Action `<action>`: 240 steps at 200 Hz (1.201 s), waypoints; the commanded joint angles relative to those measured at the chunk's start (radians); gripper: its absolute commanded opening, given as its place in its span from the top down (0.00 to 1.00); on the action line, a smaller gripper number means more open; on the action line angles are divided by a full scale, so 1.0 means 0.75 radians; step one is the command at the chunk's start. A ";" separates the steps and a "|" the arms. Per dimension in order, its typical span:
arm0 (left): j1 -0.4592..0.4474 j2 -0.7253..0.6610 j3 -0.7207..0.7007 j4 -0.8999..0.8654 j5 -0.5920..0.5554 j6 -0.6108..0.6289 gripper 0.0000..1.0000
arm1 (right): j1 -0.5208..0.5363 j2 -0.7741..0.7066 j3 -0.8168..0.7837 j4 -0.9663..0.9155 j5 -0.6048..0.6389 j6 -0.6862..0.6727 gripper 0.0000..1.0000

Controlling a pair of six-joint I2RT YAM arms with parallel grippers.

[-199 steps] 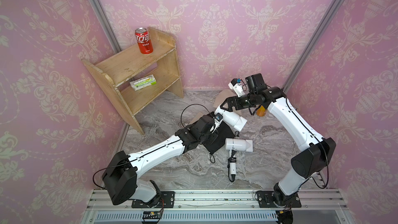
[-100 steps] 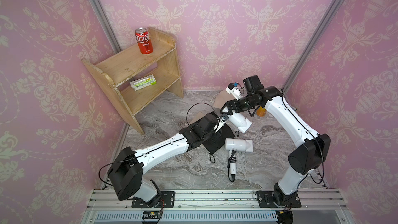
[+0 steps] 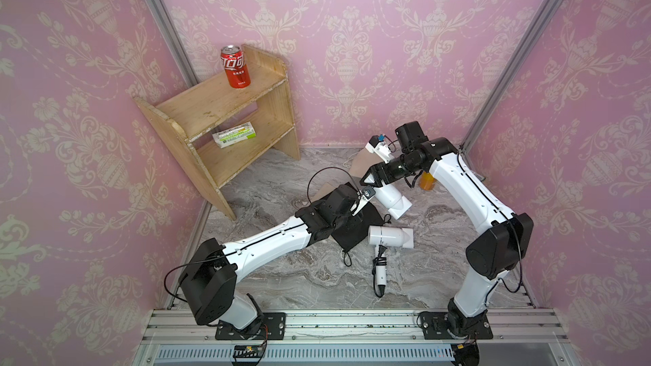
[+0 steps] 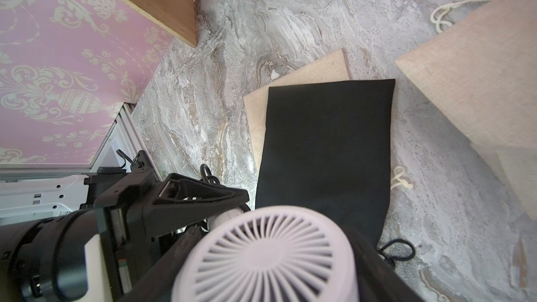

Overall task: Pack away hair dryers
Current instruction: Fold the hair dryer.

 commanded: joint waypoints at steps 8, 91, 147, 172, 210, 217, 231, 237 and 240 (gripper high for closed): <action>0.013 -0.024 0.075 0.197 -0.133 -0.040 0.80 | 0.009 0.025 -0.006 -0.002 -0.076 0.088 0.57; 0.082 -0.053 0.047 0.329 -0.190 -0.271 0.81 | 0.012 -0.019 -0.079 0.229 -0.005 0.333 0.61; 0.102 -0.052 0.056 0.354 -0.272 -0.361 0.81 | 0.016 -0.107 -0.151 0.366 0.070 0.445 0.64; 0.121 -0.063 0.054 0.374 -0.323 -0.403 0.81 | 0.021 -0.159 -0.213 0.455 0.089 0.507 0.65; 0.133 -0.055 0.067 0.403 -0.421 -0.461 0.81 | 0.043 -0.238 -0.343 0.630 0.143 0.634 0.66; 0.132 -0.052 0.073 0.405 -0.440 -0.472 0.81 | 0.049 -0.249 -0.354 0.650 0.162 0.644 0.66; 0.132 -0.047 0.079 0.422 -0.460 -0.491 0.81 | 0.059 -0.278 -0.388 0.702 0.213 0.685 0.66; 0.132 -0.044 0.078 0.434 -0.468 -0.501 0.81 | 0.059 -0.290 -0.403 0.729 0.221 0.708 0.66; 0.133 -0.044 0.078 0.437 -0.475 -0.508 0.81 | 0.060 -0.296 -0.411 0.744 0.227 0.719 0.66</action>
